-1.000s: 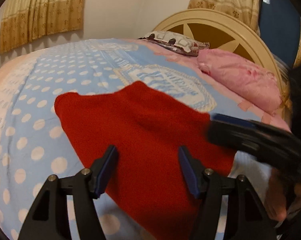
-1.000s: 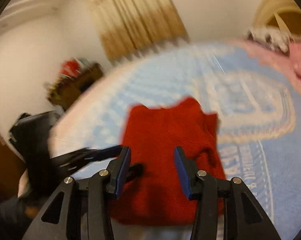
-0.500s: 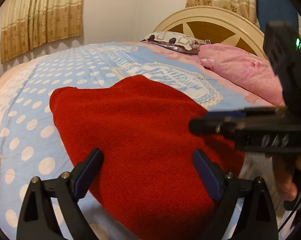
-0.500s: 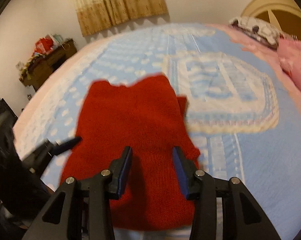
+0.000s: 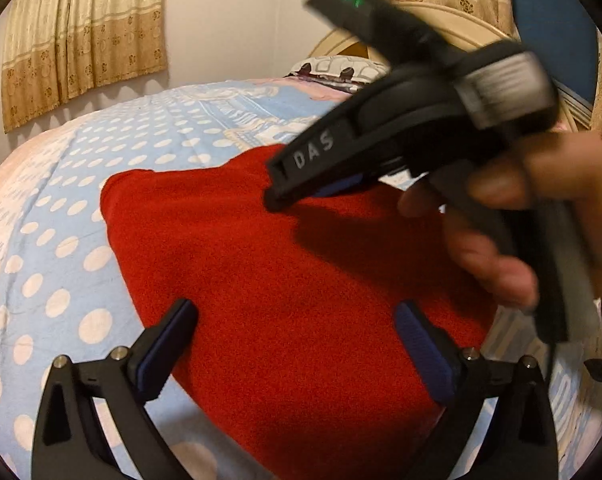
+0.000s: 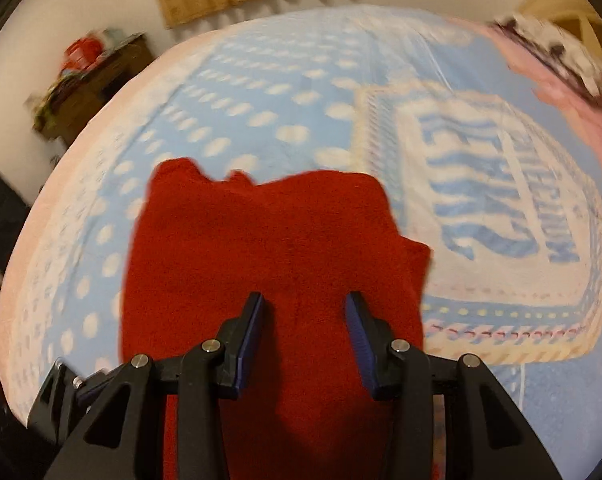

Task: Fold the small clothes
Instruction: 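Open both grippers and withdraw from the folded sweater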

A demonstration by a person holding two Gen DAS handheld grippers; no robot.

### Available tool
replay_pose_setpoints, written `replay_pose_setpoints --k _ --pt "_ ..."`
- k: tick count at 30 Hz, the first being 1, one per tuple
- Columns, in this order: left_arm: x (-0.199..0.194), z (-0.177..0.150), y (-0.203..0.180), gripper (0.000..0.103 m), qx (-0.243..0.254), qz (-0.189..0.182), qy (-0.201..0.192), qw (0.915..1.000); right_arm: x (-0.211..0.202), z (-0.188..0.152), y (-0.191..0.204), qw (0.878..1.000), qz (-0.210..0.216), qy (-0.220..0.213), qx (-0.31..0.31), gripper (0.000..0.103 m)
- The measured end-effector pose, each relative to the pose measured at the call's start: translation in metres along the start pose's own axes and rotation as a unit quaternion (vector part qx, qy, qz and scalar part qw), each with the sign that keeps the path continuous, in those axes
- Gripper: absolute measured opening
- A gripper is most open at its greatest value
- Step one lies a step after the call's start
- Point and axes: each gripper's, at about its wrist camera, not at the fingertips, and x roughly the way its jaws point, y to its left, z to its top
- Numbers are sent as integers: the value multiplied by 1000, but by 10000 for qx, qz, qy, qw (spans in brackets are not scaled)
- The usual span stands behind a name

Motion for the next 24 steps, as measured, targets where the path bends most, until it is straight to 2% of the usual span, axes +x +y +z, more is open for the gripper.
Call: replay_pose_setpoints --k 3,5,8,11,15,21,24 --pt "0 -1 -2 102 47 33 25 10000 0 -2 -8 9998 124 -53 131 43" --pt "-1 -2 -3 102 72 51 31 10000 1 -7 -10 9997 158 -193 27 43" --pt "-2 -3 -5 103 121 94 31 9999 -3 -13 -19 9984 359 -377 204 43" --pt "-3 -5 -5 103 122 121 34 9998 -13 -18 -19 9978 348 -519 243 43" --pt "-7 -11 -7 103 76 144 15 9999 -35 -35 -10 9975 125 -688 58 43" --pt "-9 -13 -8 103 47 156 10 9999 -74 -83 4 9913 -385 -1129 -564 44" --pt "-10 -14 -7 103 32 159 12 9999 -75 -101 -3 9906 -599 -1063 -626 44"
